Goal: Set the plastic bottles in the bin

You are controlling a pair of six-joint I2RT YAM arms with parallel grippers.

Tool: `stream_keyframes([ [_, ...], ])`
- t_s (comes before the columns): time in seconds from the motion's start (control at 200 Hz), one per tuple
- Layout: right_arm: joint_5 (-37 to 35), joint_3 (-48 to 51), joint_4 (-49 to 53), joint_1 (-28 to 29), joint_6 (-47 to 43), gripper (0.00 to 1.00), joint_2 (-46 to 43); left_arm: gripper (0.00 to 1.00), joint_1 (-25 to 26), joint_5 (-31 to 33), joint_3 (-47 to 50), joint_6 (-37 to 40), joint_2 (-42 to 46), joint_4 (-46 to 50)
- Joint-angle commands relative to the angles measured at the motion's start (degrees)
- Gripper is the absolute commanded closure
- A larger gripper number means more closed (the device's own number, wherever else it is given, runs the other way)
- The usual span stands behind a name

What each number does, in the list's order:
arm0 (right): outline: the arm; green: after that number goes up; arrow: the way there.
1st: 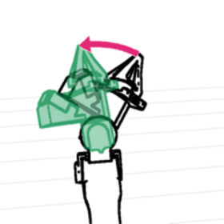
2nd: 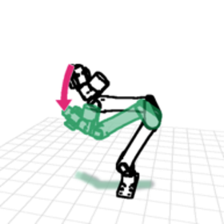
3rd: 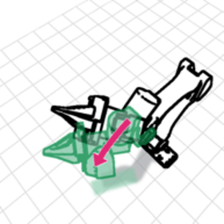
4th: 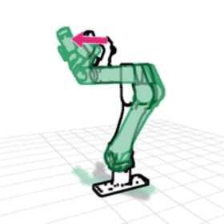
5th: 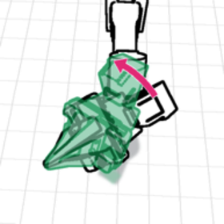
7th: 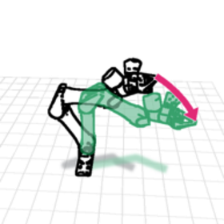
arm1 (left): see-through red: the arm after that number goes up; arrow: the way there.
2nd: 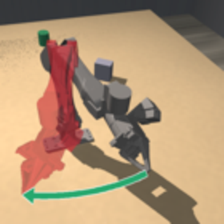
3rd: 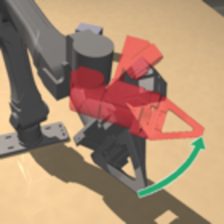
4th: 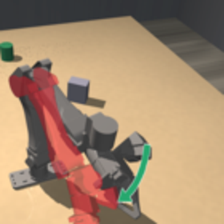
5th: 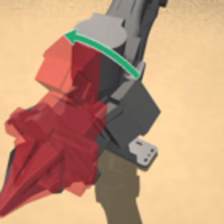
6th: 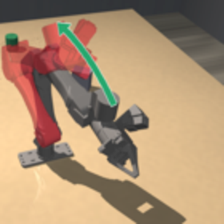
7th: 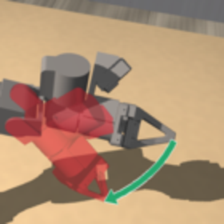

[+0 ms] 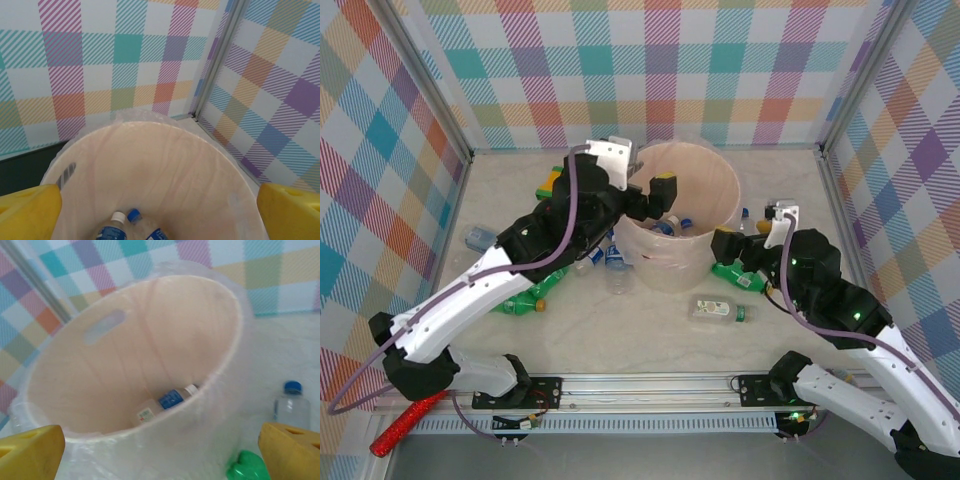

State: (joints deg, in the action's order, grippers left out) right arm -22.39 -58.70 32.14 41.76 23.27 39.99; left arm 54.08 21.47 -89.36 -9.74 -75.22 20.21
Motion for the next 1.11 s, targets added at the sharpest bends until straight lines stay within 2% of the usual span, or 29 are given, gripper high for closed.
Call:
stream_keyframes([
  [0.0, -7.0, 0.7, 5.2, -1.0, 6.4, 0.01, -0.7, 0.0, 0.0, -1.8, 2.3, -2.9, 3.1, 1.4],
  [0.095, -8.9, 1.5, 8.4, -3.4, 10.4, 0.01, -1.0, 0.0, 0.0, -2.0, 3.9, -3.6, 5.0, 2.2],
  [0.19, -6.8, 3.7, 9.7, -7.6, 13.9, 0.01, -2.4, 0.0, 0.0, -2.1, 5.7, -4.1, 6.6, 2.6],
  [0.265, -1.1, 5.9, 9.2, -13.2, 16.5, 0.01, -2.8, 0.0, 0.1, -2.6, 6.8, -4.3, 7.7, 2.7],
  [0.44, 20.8, 10.6, 7.6, -30.7, 22.4, 0.01, 1.1, 0.0, 0.1, -3.3, 8.0, -4.6, 9.5, 3.9],
  [0.595, 31.1, 16.4, 3.4, -40.2, 27.7, 0.01, 3.3, 0.0, 0.1, -2.9, 9.7, -4.7, 11.3, 4.4],
  [0.775, 39.7, 22.7, -1.1, -46.9, 33.1, 0.06, 4.8, 0.0, 0.1, -1.6, 11.6, -4.8, 13.6, 4.5],
  [0.875, 40.3, 24.8, -1.0, -49.2, 35.2, 0.08, 4.7, 0.0, 0.1, -1.3, 12.2, -4.7, 14.2, 4.5],
  [1.1, 41.6, 30.4, -3.8, -53.3, 41.0, 0.23, 3.0, 0.0, 0.1, -0.8, 13.0, -4.7, 14.3, 4.2],
])
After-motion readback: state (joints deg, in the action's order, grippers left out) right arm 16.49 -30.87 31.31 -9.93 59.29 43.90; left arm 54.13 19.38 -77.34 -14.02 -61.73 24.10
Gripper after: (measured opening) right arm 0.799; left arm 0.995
